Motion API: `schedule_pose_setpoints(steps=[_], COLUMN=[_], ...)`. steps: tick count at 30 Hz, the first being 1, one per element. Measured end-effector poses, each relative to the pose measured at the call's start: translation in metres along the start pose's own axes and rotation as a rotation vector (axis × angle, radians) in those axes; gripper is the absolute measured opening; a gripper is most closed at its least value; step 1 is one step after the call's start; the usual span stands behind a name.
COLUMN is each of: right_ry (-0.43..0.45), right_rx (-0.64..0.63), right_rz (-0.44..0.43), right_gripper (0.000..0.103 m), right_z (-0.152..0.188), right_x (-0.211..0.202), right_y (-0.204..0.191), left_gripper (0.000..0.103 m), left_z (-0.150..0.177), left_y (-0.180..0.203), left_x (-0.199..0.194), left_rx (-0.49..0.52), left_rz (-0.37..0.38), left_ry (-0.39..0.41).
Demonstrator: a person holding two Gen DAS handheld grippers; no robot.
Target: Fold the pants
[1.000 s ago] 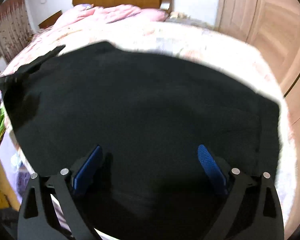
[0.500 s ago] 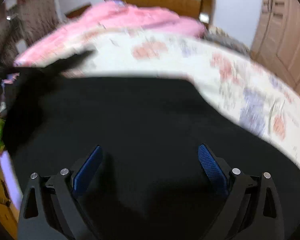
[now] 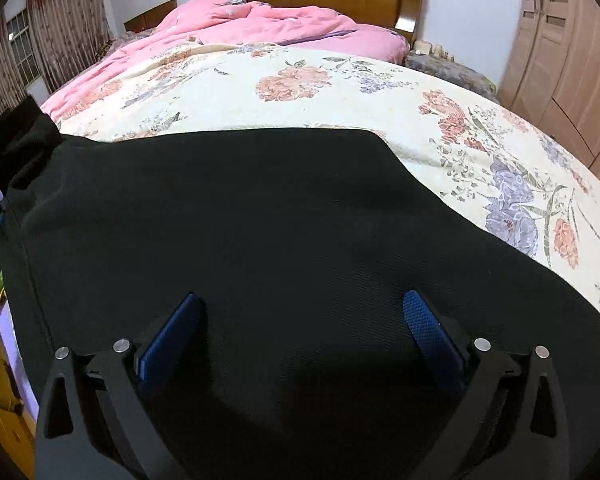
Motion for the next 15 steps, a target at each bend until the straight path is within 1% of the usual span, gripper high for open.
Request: schedule_pose_setpoints(steps=[1, 2, 3, 5, 8, 10, 12, 13, 14, 15], right_ry=[-0.001, -0.001, -0.001, 0.0, 0.001, 0.001, 0.001, 0.001, 0.001, 0.001], right_rx=[-0.006, -0.007, -0.005, -0.004, -0.005, -0.005, -0.005, -0.005, -0.005, -0.005], right_rz=[0.008, 0.008, 0.007, 0.006, 0.006, 0.007, 0.007, 0.007, 0.007, 0.007], right_gripper=[0.099, 0.099, 0.099, 0.099, 0.099, 0.099, 0.099, 0.099, 0.099, 0.099], right_z=[0.0, 0.0, 0.0, 0.0, 0.001, 0.001, 0.001, 0.001, 0.001, 0.001], right_x=[0.0, 0.0, 0.001, 0.001, 0.0, 0.0, 0.0, 0.0, 0.0, 0.0], right_y=[0.0, -0.001, 0.0, 0.0, -0.001, -0.001, 0.0, 0.0, -0.001, -0.001], left_gripper=[0.079, 0.087, 0.087, 0.087, 0.086, 0.085, 0.084, 0.08, 0.072, 0.069], left_z=[-0.003, -0.007, -0.013, -0.02, -0.033, -0.041, -0.048, -0.051, -0.053, -0.054], left_y=[0.003, 0.005, 0.006, 0.008, 0.0, -0.008, -0.015, -0.018, -0.02, -0.019], left_x=[-0.002, -0.005, -0.007, -0.001, 0.008, 0.011, 0.014, 0.014, 0.014, 0.012], left_rx=[0.01, 0.023, 0.04, 0.041, -0.026, -0.081, -0.117, -0.126, -0.117, -0.068], left_rz=[0.007, -0.005, -0.02, -0.012, 0.031, 0.068, 0.088, 0.076, 0.022, -0.103], left_ry=[0.015, 0.037, 0.05, 0.035, 0.023, 0.028, 0.038, 0.04, 0.033, 0.03])
Point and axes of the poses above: each gripper's, at about its wrist camera, not at the fingertips, and x roughly the way its jaws point, y to its right, z to its underside, the point moved 8 cm from there along x, roughly the way its jaws point, and after that the axes turned 3 degrees about y, right-handed, at the moved point
